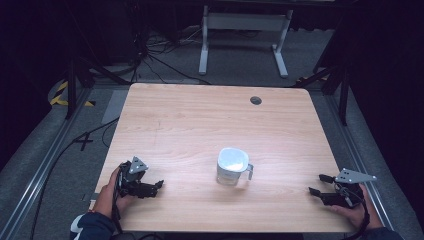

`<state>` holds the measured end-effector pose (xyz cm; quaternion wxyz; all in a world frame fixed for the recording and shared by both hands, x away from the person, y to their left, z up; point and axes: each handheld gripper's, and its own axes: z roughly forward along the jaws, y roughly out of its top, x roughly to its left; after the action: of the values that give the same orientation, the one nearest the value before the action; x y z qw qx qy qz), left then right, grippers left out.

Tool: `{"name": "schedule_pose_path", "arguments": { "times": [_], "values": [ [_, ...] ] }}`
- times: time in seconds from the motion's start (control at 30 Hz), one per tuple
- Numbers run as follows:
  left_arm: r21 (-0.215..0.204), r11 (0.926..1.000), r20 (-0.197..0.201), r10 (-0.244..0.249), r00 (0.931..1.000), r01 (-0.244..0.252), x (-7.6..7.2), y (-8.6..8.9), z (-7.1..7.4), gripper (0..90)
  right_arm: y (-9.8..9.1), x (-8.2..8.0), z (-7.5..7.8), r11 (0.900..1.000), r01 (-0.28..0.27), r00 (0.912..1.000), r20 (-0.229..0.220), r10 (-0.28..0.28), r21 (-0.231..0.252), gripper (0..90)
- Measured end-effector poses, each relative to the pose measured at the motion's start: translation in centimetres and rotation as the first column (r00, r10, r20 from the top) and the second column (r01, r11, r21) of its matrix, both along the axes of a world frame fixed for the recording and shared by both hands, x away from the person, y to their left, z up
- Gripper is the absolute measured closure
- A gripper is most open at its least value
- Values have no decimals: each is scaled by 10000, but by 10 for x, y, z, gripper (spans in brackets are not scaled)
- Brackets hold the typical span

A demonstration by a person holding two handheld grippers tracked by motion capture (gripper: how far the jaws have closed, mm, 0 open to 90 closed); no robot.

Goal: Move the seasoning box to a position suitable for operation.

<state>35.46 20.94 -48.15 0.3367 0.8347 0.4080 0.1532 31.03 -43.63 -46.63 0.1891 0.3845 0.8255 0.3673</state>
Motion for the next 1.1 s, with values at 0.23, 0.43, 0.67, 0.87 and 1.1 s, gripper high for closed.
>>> {"name": "schedule_pose_path", "arguments": {
  "times": [0.23,0.43,0.67,0.87,1.1],
  "values": [
    [-60,9998,-47,-177,9998,176,3,1,-1,0,0,0,0,10000,64,10000,4,-64,2,292],
    [71,9995,63,-321,9995,320,2,1,0,13,1,1,4,9996,218,9996,-202,-221,-155,398],
    [-20,9989,-10,-471,9989,471,4,2,0,12,14,11,41,9950,19,9955,944,-114,1001,525],
    [-27,9982,-25,-591,9982,591,6,1,0,11,52,23,76,9870,-1066,9810,1746,847,1201,697],
    [11,9960,-10,-892,9960,892,9,1,0,17,110,35,101,9611,-2522,9489,2235,2227,1127,807]
  ]
}}
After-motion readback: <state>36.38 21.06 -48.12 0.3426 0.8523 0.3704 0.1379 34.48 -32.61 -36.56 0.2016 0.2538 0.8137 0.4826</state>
